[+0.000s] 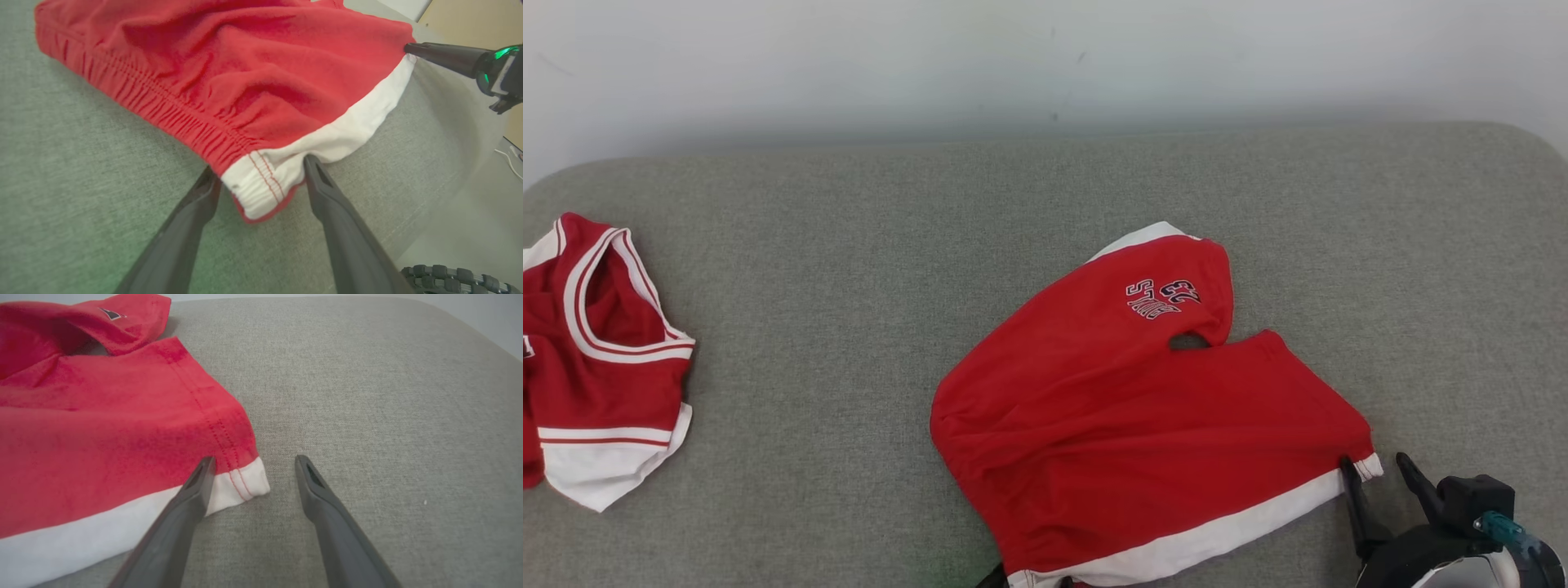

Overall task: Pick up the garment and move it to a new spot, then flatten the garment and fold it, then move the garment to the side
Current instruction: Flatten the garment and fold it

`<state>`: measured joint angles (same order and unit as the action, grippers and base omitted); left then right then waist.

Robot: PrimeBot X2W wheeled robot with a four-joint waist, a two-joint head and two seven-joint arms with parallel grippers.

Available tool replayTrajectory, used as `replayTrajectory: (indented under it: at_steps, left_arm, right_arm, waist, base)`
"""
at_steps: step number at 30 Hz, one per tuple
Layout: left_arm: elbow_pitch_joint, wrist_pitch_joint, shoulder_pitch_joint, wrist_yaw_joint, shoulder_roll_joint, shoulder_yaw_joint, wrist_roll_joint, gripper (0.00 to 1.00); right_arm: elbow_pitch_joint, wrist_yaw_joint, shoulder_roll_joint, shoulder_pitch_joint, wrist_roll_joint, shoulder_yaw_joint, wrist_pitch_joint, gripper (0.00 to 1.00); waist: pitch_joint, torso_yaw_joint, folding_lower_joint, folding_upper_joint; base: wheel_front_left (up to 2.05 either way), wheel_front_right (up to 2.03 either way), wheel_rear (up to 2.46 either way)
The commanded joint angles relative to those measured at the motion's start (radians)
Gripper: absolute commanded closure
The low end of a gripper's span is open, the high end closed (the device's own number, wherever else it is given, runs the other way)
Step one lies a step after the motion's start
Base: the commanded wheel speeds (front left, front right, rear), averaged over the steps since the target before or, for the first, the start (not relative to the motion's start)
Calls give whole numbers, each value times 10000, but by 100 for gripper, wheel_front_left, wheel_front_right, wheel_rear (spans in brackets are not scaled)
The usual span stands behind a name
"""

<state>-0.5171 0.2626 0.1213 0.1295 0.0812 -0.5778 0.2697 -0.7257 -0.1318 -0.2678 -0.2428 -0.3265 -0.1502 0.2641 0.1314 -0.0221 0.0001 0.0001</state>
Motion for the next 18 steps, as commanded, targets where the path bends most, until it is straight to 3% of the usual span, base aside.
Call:
replayTrajectory:
  at_steps: [1,2,3,4,5,6,13,18]
  left_arm:
    - [-47,34,141,10,-2,-32,105,0]
    - [-81,34,193,10,-8,-90,164,0]
    - [-139,34,228,10,-8,-163,242,56]
    - [-175,34,273,10,-14,-216,306,82]
    - [-192,34,312,10,-17,-274,367,100]
    - [-193,34,345,10,-22,-328,436,100]
    - [256,34,290,10,-46,-226,715,100]
    - [1106,34,265,10,168,463,497,100]
  right_arm:
    - [-172,22,-49,-132,-148,-62,2,0]
    - [-342,22,-35,-197,-239,-156,4,0]
    - [-529,22,-2,-242,-354,-267,2,1]
    - [-692,22,10,-289,-446,-397,-10,59]
    - [-788,22,15,-342,-548,-515,-13,91]
    - [-824,22,23,-373,-678,-606,-21,100]
    - [-234,22,-51,-174,-1116,-1039,2,100]
    - [852,22,-133,-21,-1482,-1177,4,100]
  waist:
    - [101,55,-1,-1]
    - [132,71,-1,-1]
    - [150,86,-1,-1]
    - [166,101,-1,-1]
    - [172,111,-1,-1]
    - [173,119,-1,-1]
    - [-113,92,-1,-1]
    - [-355,-2,-1,-1]
  base:
    - [0,0,0]
    - [0,0,0]
    - [0,0,0]
    - [0,0,0]
    - [0,0,0]
    - [0,0,0]
    - [0,0,0]
    - [0,0,0]
